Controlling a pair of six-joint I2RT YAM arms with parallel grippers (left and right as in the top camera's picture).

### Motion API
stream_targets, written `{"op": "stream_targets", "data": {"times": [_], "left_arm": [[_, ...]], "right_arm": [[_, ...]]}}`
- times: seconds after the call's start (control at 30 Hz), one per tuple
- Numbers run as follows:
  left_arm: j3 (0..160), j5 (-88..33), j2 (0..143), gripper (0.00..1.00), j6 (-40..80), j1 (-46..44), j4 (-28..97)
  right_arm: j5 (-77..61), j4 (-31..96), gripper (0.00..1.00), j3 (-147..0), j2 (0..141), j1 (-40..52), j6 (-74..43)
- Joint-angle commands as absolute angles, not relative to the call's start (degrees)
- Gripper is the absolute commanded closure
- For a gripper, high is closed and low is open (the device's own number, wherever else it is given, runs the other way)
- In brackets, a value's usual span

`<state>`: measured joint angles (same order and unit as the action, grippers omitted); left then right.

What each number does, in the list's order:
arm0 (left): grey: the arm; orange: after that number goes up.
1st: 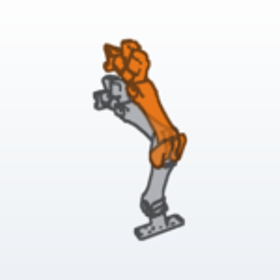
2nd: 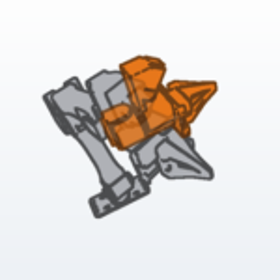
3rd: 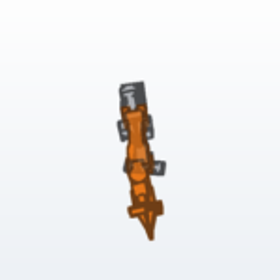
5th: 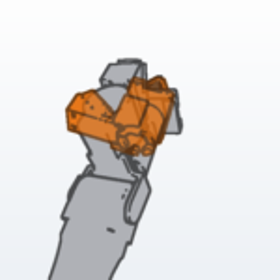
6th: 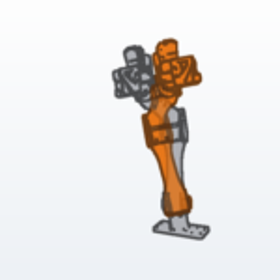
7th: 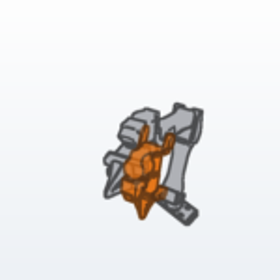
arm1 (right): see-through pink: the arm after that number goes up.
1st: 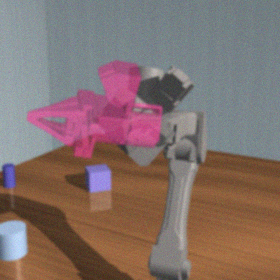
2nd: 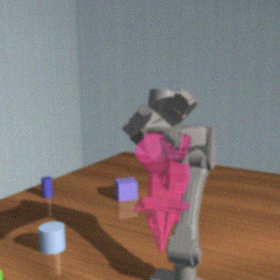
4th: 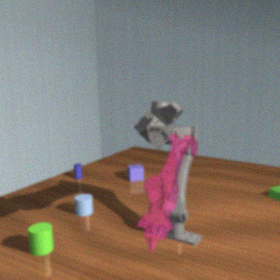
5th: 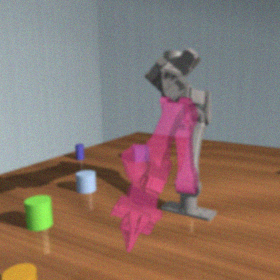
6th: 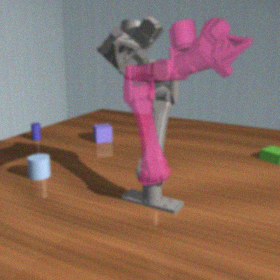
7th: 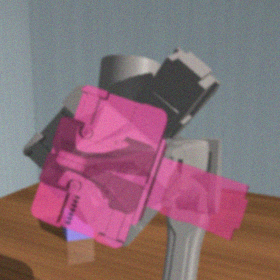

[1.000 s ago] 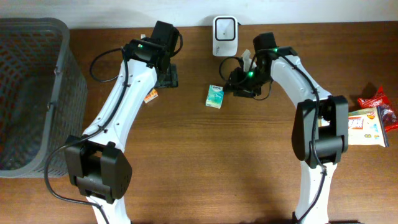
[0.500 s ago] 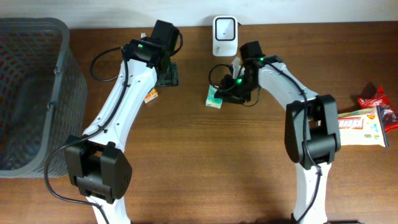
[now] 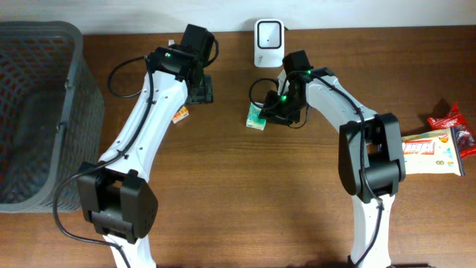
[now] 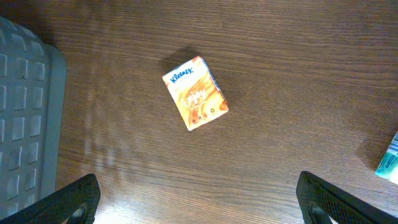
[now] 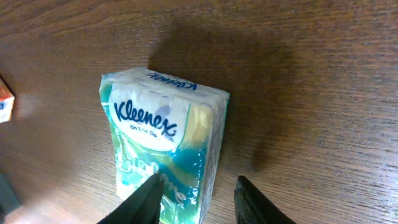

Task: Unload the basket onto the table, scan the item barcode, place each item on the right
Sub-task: 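Lift the green tissue pack to the white scanner and hold it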

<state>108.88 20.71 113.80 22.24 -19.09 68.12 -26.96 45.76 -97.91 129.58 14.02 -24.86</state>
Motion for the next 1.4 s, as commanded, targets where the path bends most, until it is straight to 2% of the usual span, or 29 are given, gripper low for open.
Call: {"op": "stream_targets", "data": {"times": [0.0, 0.2, 0.5, 0.53, 0.6, 0.83, 0.97, 1.17, 1.3, 1.37], "left_arm": [[109.16, 20.08, 113.25, 0.01, 22.22, -19.00, 68.23], [109.16, 20.05, 113.25, 0.01, 22.22, -19.00, 68.23], [109.19, 20.08, 113.25, 0.01, 22.22, -19.00, 68.25], [109.19, 20.03, 113.25, 0.01, 22.22, -19.00, 68.25], [109.16, 20.05, 113.25, 0.01, 22.22, -19.00, 68.25], [109.19, 20.10, 113.25, 0.01, 22.22, -18.98, 68.23], [109.19, 20.10, 113.25, 0.01, 22.22, -19.00, 68.20], [109.19, 20.10, 113.25, 0.01, 22.22, -19.00, 68.18], [109.19, 20.14, 113.25, 0.01, 22.22, -19.00, 68.20], [109.19, 20.34, 113.25, 0.01, 22.20, -19.00, 68.25]], "right_arm": [[-26.11, 45.58, 0.62, -97.27, 130.67, 13.87, -24.03], [-26.28, 45.58, 0.69, -97.27, 130.67, 13.89, -24.05], [-28.25, 39.57, 0.70, -92.49, 130.67, 13.98, -24.49], [-29.19, 39.05, 0.73, -92.38, 130.69, 13.98, -24.49], [-29.52, 38.76, 0.96, -92.38, 130.67, 13.98, -24.51], [-28.64, 41.01, 0.96, -94.28, 128.84, 12.58, -22.46], [-18.09, 49.76, 0.96, -100.71, 125.86, 12.45, -18.59], [14.20, 63.59, 0.96, -117.54, 124.62, 16.10, -16.67], [28.86, 57.93, 0.96, -120.27, 124.64, 19.00, -9.54], [29.39, 52.86, 0.96, -120.22, 124.88, 19.92, -2.72]]}}
